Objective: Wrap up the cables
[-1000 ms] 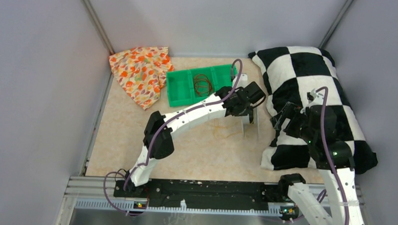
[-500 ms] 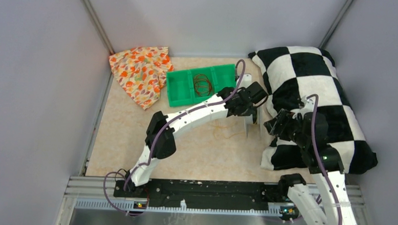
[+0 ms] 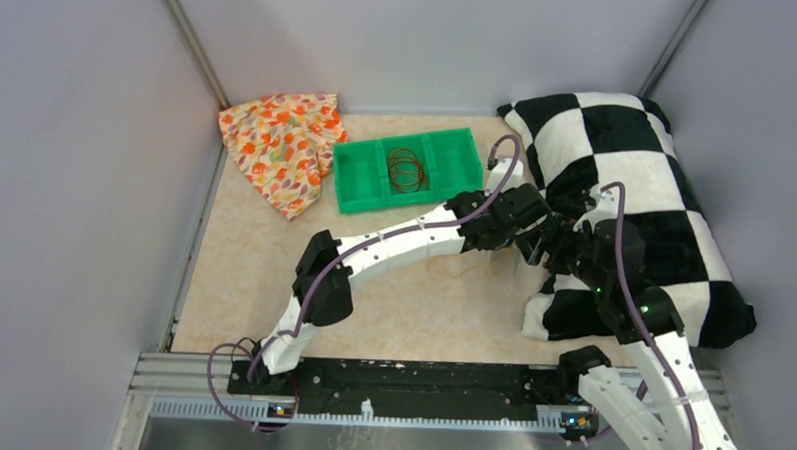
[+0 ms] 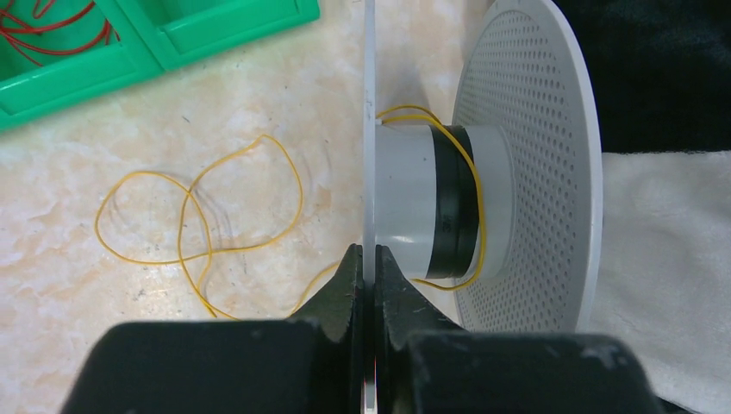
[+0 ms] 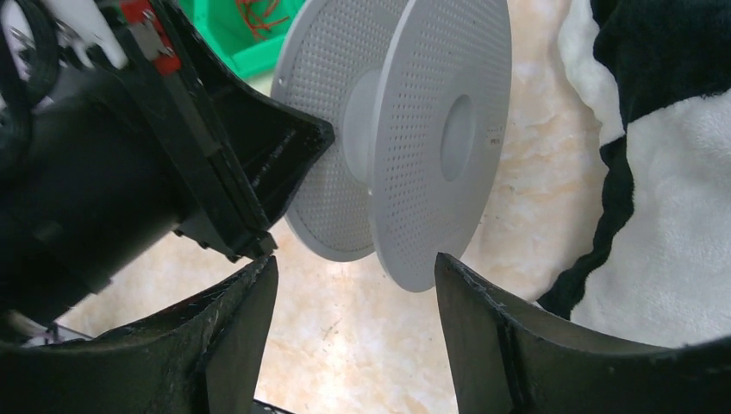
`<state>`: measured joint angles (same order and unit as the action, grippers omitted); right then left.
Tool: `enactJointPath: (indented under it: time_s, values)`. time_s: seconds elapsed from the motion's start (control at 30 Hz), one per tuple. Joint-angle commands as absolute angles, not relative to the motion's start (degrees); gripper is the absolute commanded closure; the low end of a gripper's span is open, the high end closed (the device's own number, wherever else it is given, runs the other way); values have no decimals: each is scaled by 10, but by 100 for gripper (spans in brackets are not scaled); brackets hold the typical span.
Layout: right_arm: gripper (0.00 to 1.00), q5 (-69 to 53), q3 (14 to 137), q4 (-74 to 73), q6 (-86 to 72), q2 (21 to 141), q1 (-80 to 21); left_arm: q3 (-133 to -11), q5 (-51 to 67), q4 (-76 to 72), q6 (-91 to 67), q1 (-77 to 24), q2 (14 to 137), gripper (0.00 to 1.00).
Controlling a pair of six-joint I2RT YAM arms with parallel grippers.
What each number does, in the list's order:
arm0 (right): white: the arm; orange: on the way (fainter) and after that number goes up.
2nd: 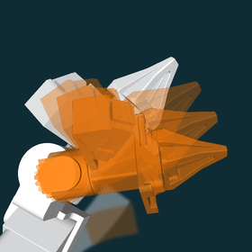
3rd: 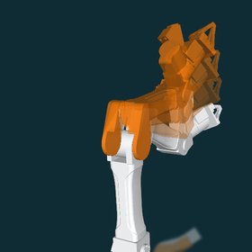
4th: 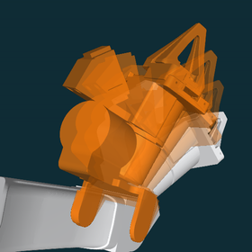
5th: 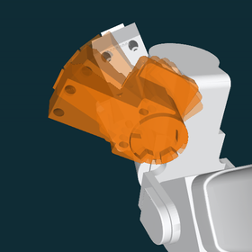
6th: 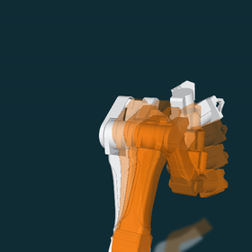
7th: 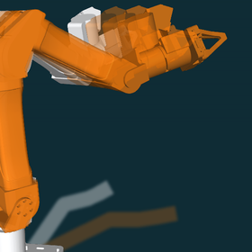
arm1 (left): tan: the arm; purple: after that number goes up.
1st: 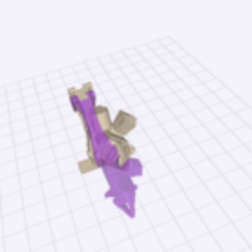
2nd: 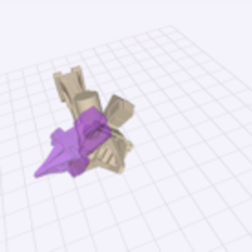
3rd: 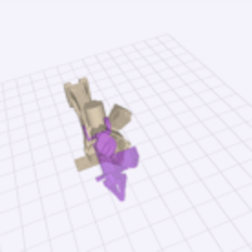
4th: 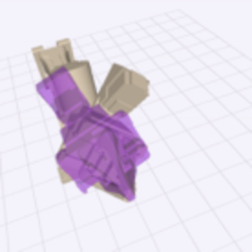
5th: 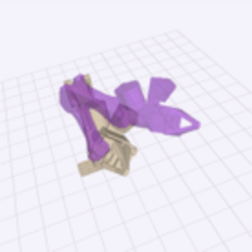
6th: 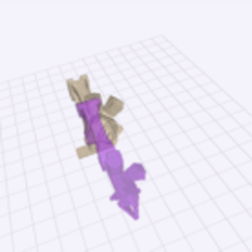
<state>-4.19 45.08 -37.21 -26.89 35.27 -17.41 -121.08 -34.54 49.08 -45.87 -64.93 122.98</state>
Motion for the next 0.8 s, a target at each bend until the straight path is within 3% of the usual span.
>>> enactJointPath:
  time_s: [0.0,0.2,0.5,0.77]
  values:
    - [33,-46,461,-330,-296,340,-179,-1192,-403,418,-439,-655,1163,100]
    - [33,-32,444,-333,-320,347,-179,-1159,-468,364,-400,-682,1138,100]
    - [34,-9,445,-330,-342,366,-192,-1002,-583,120,-249,-730,1066,100]
    - [33,20,494,-384,-349,361,-192,-798,-654,-415,105,-757,1028,100]
